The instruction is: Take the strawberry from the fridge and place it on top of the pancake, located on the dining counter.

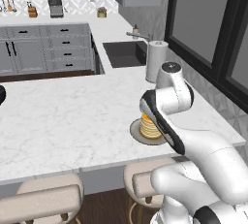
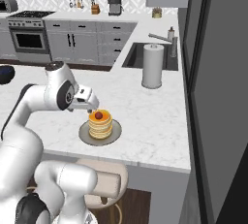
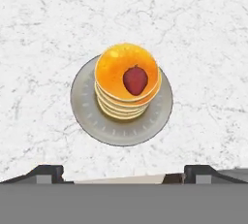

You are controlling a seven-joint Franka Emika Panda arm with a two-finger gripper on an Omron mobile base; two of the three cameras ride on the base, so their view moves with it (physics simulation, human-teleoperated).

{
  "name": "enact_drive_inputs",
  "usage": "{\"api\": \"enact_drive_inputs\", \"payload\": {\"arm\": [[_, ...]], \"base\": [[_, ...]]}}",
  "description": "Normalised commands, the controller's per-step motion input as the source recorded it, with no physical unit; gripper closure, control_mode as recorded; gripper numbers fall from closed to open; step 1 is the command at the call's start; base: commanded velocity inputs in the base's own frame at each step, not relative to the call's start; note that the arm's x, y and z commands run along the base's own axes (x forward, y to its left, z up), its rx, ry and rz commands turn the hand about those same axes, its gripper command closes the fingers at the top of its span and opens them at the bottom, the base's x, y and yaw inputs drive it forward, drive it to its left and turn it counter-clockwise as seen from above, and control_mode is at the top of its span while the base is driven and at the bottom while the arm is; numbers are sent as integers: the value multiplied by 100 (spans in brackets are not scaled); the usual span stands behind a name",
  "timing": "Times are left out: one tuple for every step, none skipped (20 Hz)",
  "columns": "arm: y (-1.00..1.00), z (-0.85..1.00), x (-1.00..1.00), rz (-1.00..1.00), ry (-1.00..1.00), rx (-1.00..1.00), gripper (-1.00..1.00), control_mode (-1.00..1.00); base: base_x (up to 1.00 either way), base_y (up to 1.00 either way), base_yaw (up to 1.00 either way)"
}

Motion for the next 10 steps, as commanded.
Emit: {"api": "enact_drive_inputs", "payload": {"arm": [[83,29,-97,9,0,0,-100,-100],[87,20,-89,7,0,0,-100,-100],[84,24,-95,7,0,0,-100,-100],[95,14,-94,6,0,0,-100,-100],[96,6,-89,7,3,0,-100,-100],[100,0,-79,8,7,0,-100,-100],[100,0,-73,11,8,0,-100,-100],[100,0,-63,13,11,0,-100,-100],[100,0,-61,15,10,0,-100,-100],[100,-4,-57,16,10,0,-100,-100]], "base": [[0,0,0],[0,0,0],[0,0,0],[0,0,0],[0,0,0],[0,0,0],[0,0,0],[0,0,0],[0,0,0],[0,0,0]]}}
